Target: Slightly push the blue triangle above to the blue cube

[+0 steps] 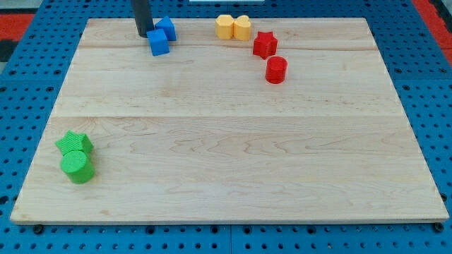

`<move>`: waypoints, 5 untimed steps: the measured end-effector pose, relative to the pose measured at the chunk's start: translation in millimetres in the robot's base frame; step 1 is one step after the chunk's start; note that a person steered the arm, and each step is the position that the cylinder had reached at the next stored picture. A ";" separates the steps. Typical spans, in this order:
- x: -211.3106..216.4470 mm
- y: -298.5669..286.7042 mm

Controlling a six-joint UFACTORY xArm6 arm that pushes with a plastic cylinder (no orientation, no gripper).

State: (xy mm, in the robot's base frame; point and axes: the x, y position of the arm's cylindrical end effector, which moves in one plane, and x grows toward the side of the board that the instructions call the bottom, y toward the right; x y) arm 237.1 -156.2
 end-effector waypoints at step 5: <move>-40.0 -56.4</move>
State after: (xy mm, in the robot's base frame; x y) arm 197.1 -212.5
